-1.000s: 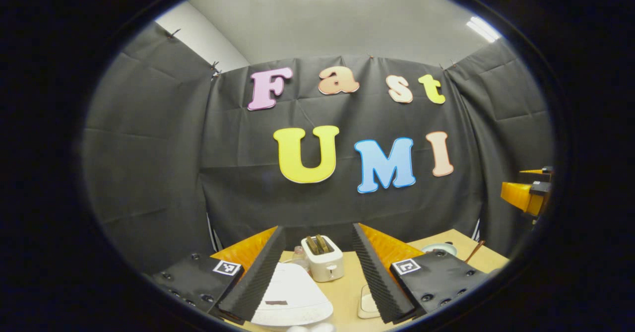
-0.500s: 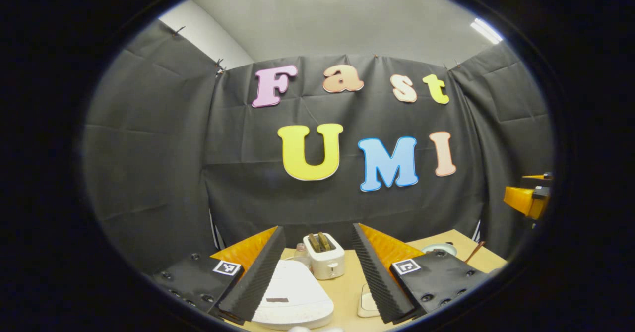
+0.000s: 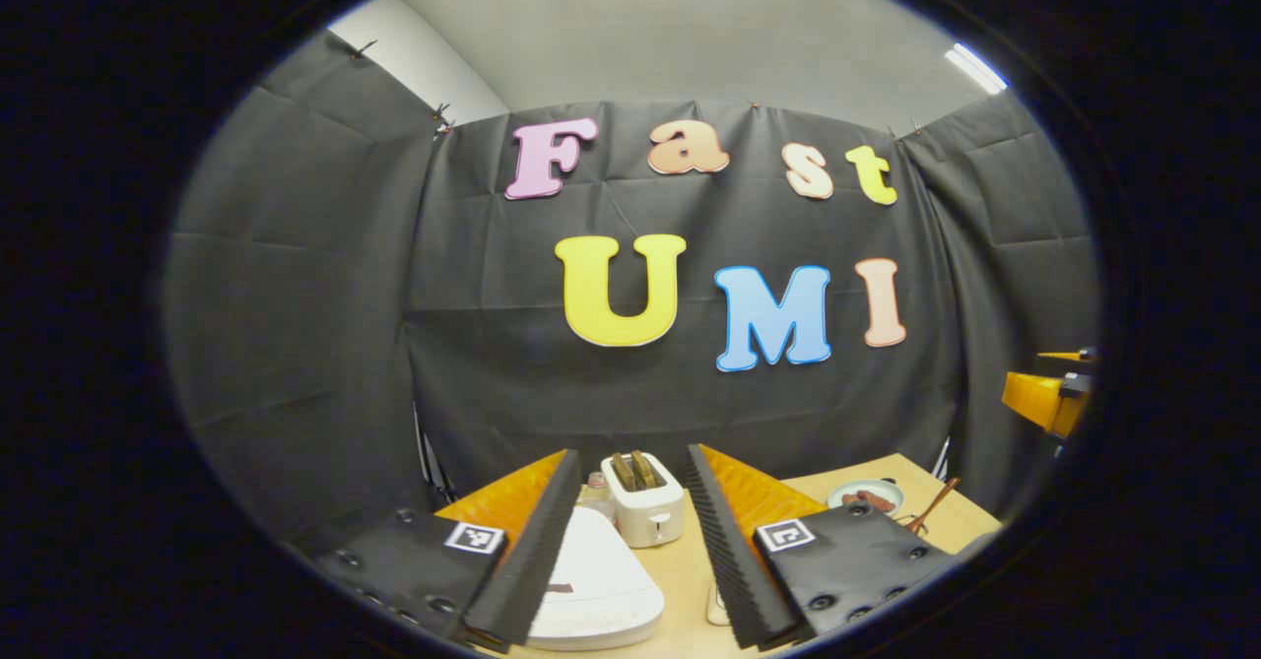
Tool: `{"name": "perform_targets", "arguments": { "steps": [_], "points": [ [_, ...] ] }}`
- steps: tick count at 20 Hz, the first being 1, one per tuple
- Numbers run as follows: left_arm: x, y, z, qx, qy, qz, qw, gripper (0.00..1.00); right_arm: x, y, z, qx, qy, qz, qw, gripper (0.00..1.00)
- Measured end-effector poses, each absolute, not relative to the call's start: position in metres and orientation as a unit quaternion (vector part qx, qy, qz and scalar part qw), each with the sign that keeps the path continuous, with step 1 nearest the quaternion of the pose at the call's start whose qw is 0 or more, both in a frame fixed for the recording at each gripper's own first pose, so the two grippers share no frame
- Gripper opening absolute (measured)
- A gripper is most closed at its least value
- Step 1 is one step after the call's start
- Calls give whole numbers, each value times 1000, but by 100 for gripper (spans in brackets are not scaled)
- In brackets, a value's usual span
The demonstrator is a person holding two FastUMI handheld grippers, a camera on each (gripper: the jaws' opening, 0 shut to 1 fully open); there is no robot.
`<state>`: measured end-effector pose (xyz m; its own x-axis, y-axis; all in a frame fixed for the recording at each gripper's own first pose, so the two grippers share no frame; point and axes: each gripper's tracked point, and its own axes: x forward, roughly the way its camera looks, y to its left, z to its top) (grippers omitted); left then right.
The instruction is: Close the left gripper, press the button to open the rice cooker; take a wooden spoon from the chopstick holder with the right hand, scoop a spoonful of rice and pour it into the rice cooker, then put the wooden spoon back into the chopstick holder.
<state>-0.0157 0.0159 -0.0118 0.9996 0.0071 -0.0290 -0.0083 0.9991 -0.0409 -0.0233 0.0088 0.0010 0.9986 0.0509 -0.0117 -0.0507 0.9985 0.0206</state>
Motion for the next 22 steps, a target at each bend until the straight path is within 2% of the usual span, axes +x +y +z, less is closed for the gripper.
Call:
{"name": "perform_targets", "arguments": {
  "steps": [2,4,8,15,22],
  "points": [
    [-14,31,-15,-15,16,30,999,42,-24,10,-1,7,8,30,999,96],
    [-14,28,-23,-31,27,13,999,9,-25,11,-2,5,11,32,999,96],
    [-4,48,-35,-13,25,43,999,7,-25,11,-8,-4,20,31,999,96],
    [31,87,-133,-29,119,110,986,9,-29,3,-10,-29,37,23,999,96],
    [38,96,-221,-47,197,134,970,8,-34,-3,-28,-55,61,19,996,96]
  ]
}}
